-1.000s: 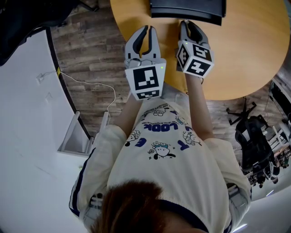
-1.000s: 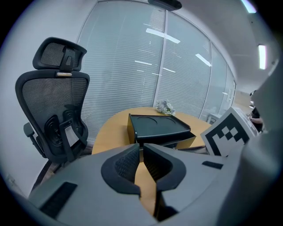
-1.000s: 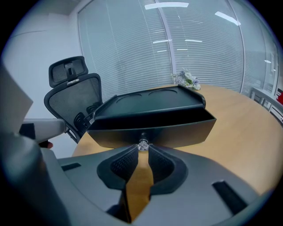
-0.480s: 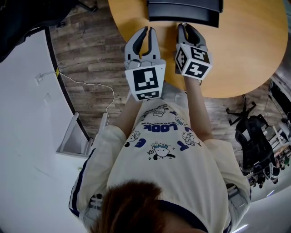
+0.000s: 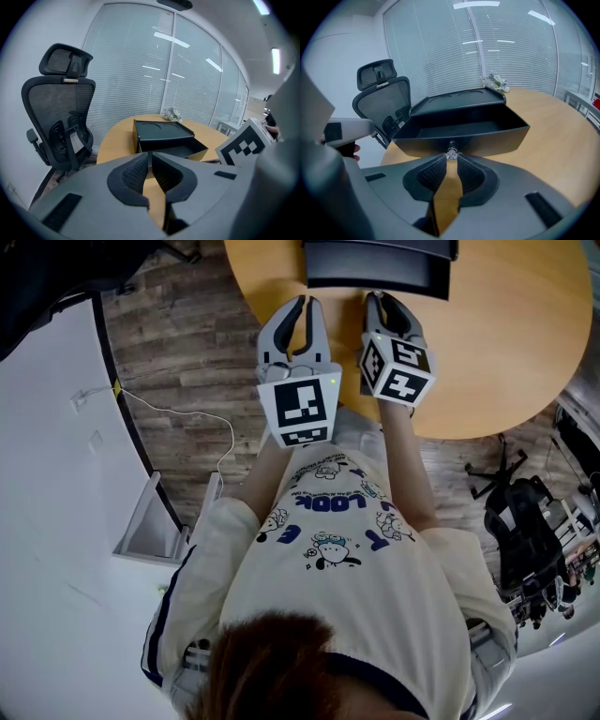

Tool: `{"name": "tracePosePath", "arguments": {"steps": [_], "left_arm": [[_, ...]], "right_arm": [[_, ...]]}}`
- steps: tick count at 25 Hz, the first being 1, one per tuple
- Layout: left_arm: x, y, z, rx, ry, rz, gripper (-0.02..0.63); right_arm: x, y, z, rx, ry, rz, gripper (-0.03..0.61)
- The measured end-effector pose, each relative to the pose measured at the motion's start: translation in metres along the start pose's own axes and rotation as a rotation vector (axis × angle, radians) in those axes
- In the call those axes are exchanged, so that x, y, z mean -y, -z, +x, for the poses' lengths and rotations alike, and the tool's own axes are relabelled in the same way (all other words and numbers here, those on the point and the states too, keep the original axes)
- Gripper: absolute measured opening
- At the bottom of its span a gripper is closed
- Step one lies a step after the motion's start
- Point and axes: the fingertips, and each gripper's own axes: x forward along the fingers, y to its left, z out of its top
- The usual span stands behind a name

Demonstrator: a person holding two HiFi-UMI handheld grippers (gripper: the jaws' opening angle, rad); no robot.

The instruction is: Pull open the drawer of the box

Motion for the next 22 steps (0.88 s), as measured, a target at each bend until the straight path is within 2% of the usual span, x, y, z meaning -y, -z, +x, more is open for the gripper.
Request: {"name": "tracePosePath", "arguments": {"steps": [22], "left_arm": [[0.006, 0.011, -0.016, 0.004, 0.000, 0.001, 0.035]], "right_arm": [[0.001, 0.025, -0.020, -0.018, 0.000, -0.004, 0.086]]}}
